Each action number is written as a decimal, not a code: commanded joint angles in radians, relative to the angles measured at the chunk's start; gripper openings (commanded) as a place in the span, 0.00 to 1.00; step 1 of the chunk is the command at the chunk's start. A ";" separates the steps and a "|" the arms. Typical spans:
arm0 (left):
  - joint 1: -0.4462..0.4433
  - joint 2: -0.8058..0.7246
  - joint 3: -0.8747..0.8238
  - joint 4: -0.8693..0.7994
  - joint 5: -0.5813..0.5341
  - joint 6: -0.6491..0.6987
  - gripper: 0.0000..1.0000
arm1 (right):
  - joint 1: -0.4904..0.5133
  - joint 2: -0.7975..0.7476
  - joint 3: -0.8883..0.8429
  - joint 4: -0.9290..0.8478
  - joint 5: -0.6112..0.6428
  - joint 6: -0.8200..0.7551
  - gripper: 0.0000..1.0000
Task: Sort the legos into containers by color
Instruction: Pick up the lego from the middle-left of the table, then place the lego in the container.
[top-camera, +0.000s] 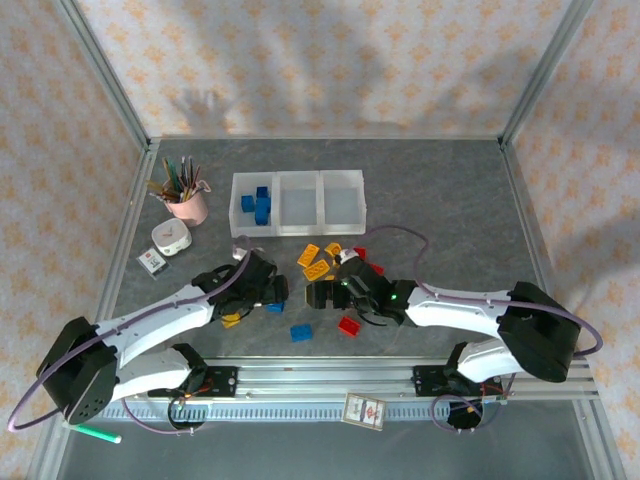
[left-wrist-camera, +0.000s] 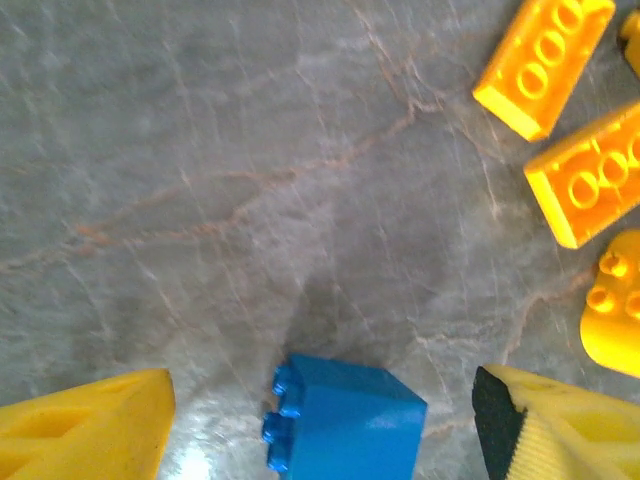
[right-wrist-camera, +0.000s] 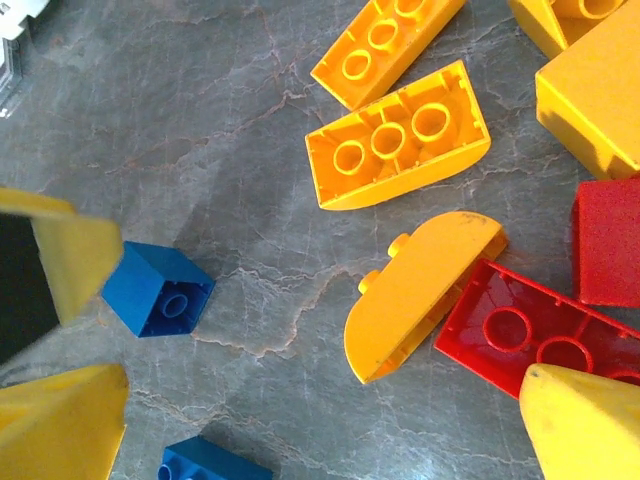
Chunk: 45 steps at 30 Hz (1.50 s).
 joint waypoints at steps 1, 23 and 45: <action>-0.028 0.026 -0.015 0.027 0.008 -0.039 0.81 | 0.005 -0.015 -0.015 0.036 0.030 0.019 1.00; -0.095 0.214 -0.036 0.118 -0.023 -0.051 0.60 | 0.005 -0.017 -0.009 0.032 0.058 0.013 1.00; -0.058 0.053 0.204 -0.025 -0.288 -0.011 0.33 | -0.073 -0.097 0.080 -0.009 0.060 0.014 1.00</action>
